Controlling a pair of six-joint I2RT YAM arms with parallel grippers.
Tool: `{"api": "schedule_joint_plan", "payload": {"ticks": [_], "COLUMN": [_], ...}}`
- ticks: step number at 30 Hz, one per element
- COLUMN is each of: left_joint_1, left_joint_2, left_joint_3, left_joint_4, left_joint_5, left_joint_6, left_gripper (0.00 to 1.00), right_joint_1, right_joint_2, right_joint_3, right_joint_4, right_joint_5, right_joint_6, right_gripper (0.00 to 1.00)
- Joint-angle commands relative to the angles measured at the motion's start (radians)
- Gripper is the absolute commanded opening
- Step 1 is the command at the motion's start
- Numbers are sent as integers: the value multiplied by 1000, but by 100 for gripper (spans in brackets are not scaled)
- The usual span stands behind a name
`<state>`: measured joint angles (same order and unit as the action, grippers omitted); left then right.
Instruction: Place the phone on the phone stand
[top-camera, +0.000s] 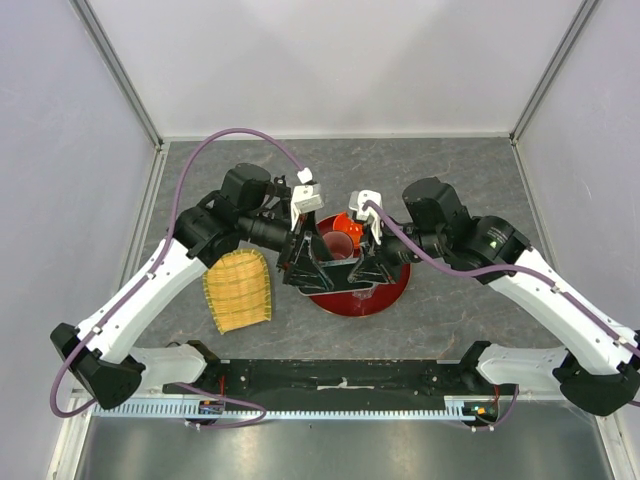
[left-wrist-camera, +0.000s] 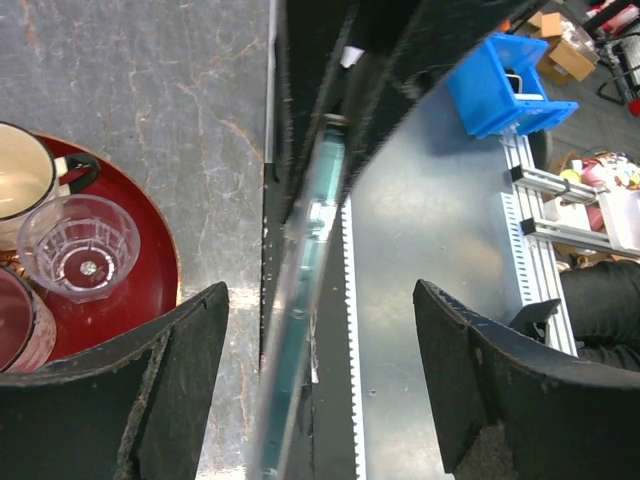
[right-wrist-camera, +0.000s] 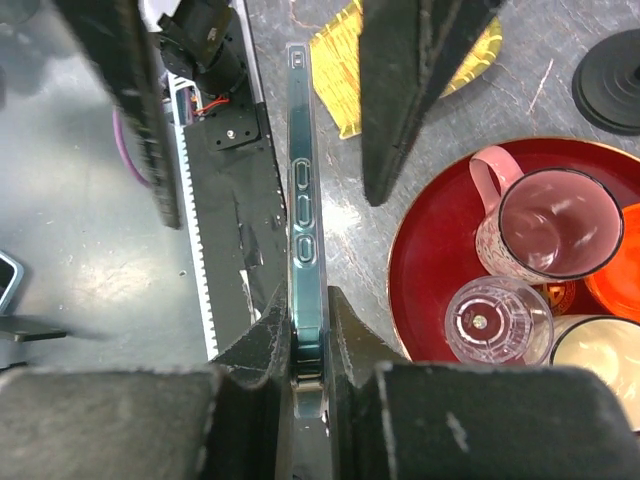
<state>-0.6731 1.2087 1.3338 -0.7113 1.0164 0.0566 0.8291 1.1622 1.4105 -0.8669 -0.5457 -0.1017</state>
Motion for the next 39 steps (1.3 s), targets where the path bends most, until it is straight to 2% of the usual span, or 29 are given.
{"api": "schedule_joint_plan", "payload": {"ticks": [1, 4, 5, 6, 8, 9, 11, 12, 13, 14, 16, 18, 19, 20, 22, 23, 25, 30, 34, 39], "left_joint_1": [-8, -8, -9, -8, -8, -9, -8, -8, -9, -10, -8, -8, -8, -8, -8, -8, -6, -5, 0, 0], "left_joint_2": [8, -14, -17, -21, -31, -32, -34, -37, -38, -43, -52, -87, -103, -118, -165, -182, -215, -247, -279, -279], "left_joint_3": [2, 5, 7, 7, 5, 5, 5, 5, 5, 5, 7, 1, -8, -13, -33, -39, -48, -73, -137, -193], "left_joint_4": [-11, -4, -1, -2, -1, -2, -2, -1, 4, 10, 19, 68, 93, 140, 194, 217, 275, 361, 510, 673], "left_joint_5": [-58, -41, -32, -24, -9, -1, 22, 28, 30, 27, 27, 11, -16, -36, -102, -122, -163, -222, -193, -110], "left_joint_6": [58, 60, 61, 61, 66, 66, 71, 72, 69, 65, 61, 36, 23, -6, -49, -73, -99, -161, -259, -373], "left_gripper": [78, 73, 67, 53, 47, 37, 24, 11, 5, 3, 2, 2, 2, 2, 2, 2, 2, 2, 2, 2], "right_joint_1": [2, 4, 2, 2, 2, 2, 2, 2, 2, 4, 2, 2, 2, 1, 2, 2, 4, 2, 1, 1], "right_joint_2": [-32, -39, -42, -47, -56, -68, -81, -93, -98, -104, -117, -130, -133, -140, -151, -168, -188, -268, -312, -288], "right_joint_3": [68, 74, 79, 81, 77, 73, 45, 35, 24, 1, -18, -45, -54, -76, -111, -123, -159, -281, -344, -344], "right_joint_4": [63, 66, 66, 69, 97, 114, 179, 204, 248, 271, 325, 357, 383, 396, 437, 456, 522, 699, 758, 815], "right_joint_5": [-79, -74, -69, -56, -43, -22, -10, -11, -10, -10, 1, 33, 68, 90, 118, 148, 170, 205, 240, 107], "right_joint_6": [-12, -6, -1, 3, 26, 37, 66, 91, 99, 127, 164, 190, 213, 227, 262, 275, 309, 387, 398, 421], "right_gripper": [0, 0, 0, 0, 0, 0, 0, 0, 0, 0, 3, 19, 28, 44, 57, 77, 96, 98, 98, 98]}}
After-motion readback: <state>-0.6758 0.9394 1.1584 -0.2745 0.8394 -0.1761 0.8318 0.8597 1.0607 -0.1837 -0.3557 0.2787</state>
